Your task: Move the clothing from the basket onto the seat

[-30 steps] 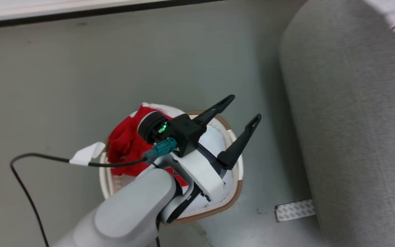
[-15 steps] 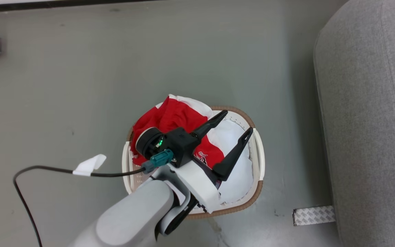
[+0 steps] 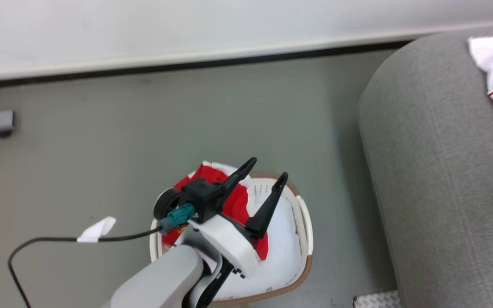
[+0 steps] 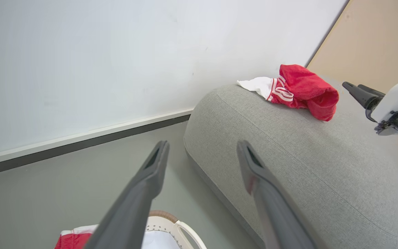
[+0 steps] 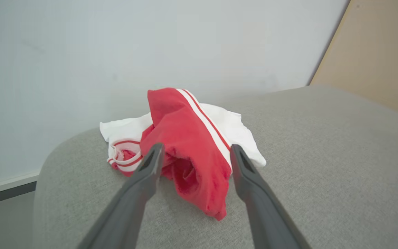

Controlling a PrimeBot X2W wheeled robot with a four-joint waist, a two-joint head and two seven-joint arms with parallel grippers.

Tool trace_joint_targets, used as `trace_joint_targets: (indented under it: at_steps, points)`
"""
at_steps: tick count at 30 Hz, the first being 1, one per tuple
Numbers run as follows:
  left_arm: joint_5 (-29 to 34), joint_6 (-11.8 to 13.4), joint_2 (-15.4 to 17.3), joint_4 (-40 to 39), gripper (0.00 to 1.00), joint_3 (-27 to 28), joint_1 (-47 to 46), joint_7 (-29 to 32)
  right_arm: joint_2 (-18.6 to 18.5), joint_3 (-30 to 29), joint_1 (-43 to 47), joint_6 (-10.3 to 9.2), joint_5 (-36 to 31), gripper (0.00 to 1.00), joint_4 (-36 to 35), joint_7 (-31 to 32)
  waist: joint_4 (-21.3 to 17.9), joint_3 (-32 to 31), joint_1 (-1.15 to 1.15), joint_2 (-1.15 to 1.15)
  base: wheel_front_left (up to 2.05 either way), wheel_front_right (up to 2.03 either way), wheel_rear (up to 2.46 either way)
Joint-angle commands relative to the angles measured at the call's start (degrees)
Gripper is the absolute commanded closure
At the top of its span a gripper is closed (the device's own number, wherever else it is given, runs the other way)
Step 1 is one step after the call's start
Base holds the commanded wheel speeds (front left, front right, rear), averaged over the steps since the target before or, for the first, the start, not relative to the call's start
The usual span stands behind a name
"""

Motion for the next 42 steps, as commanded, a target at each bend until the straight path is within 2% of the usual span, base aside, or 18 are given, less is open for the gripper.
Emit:
trace_joint_targets:
  at_steps: [1,8,12,19,23,31,42]
  points:
    - [-0.76,0.26,0.65,0.12,0.0,0.32,1.15,-0.61,0.54,0.77,1.7,-0.14,0.68,0.0,-1.0,-0.13,-0.67,-3.18,0.01,0.0,0.0,0.0,0.0]
    - [-2.23,2.42,2.16,0.45,0.0,3.29,6.27,-1.39,3.94,11.31,10.6,-0.14,6.36,0.0,-10.95,-0.09,0.53,-9.74,0.01,0.0,0.0,0.0,0.0]
    - [-2.75,3.64,2.13,1.03,0.0,5.82,10.02,-1.84,4.8,17.68,16.71,-0.14,9.18,0.0,-15.13,-0.09,2.56,-13.64,0.01,0.0,0.0,0.0,0.0]
    - [1.48,5.1,1.92,-0.1,0.0,13.31,18.47,-1.81,5.44,28.33,26.85,-0.14,14.13,0.0,-19.81,-0.09,5.97,-19.12,0.01,0.0,0.0,0.0,0.0]
    - [5.14,4.62,1.45,-0.41,0.0,18.05,23.61,-1.82,5.43,32.18,31.27,-0.14,16.31,0.0,-21.99,-0.09,7.63,-20.32,0.01,0.0,0.0,0.0,0.0]
    - [12.17,1.72,-2.33,-0.68,0.0,27.07,31.0,-1.84,5.46,37.83,37.74,-0.14,18.49,0.0,-23.55,-0.09,9.42,-21.56,0.01,0.0,0.0,0.0,0.0]
    - [19.25,-3.79,-7.7,0.45,0.0,34.85,33.71,-1.84,5.45,40.09,39.95,-0.15,21.03,0.0,-23.0,-0.09,9.63,-21.49,0.01,0.0,0.0,0.0,0.0]
